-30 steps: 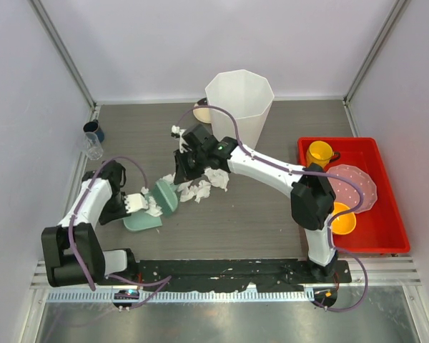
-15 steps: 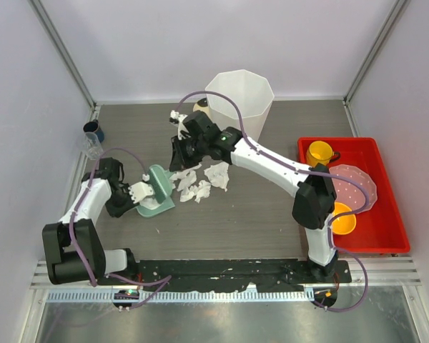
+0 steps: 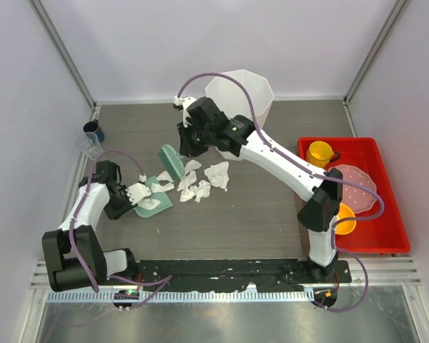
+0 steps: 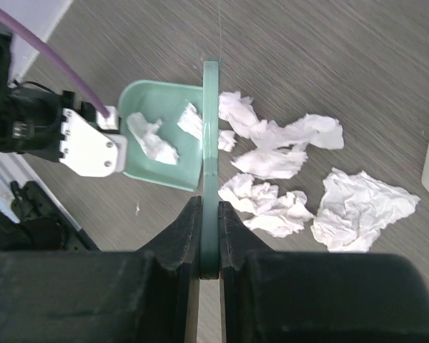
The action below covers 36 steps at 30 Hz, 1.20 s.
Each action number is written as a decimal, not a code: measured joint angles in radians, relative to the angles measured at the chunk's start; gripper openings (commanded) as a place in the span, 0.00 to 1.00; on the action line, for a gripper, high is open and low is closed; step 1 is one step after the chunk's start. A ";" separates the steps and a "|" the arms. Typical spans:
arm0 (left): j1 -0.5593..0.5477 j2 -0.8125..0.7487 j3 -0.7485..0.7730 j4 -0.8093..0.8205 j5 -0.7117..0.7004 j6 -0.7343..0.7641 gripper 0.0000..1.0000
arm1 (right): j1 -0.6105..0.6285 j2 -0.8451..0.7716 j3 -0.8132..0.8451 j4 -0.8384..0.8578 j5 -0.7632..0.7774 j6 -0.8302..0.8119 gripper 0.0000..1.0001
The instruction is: Sweep away the paper scraps from the table
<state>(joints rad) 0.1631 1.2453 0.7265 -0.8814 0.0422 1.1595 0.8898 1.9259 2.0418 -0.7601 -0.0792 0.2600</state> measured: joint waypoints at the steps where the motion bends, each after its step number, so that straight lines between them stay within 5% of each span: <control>1: 0.001 -0.001 -0.002 0.002 0.000 0.000 0.00 | 0.000 0.001 -0.011 -0.001 0.005 -0.005 0.01; 15: 0.004 0.089 0.019 0.031 -0.029 -0.040 0.00 | 0.011 0.244 0.026 0.047 -0.104 -0.049 0.01; 36: -0.028 0.126 0.061 0.058 -0.210 -0.053 0.00 | 0.084 0.256 0.094 0.107 -0.095 -0.105 0.01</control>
<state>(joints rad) 0.1352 1.3716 0.7876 -0.8238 -0.1677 1.1061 0.9741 2.1815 2.1357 -0.6529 -0.1738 0.1547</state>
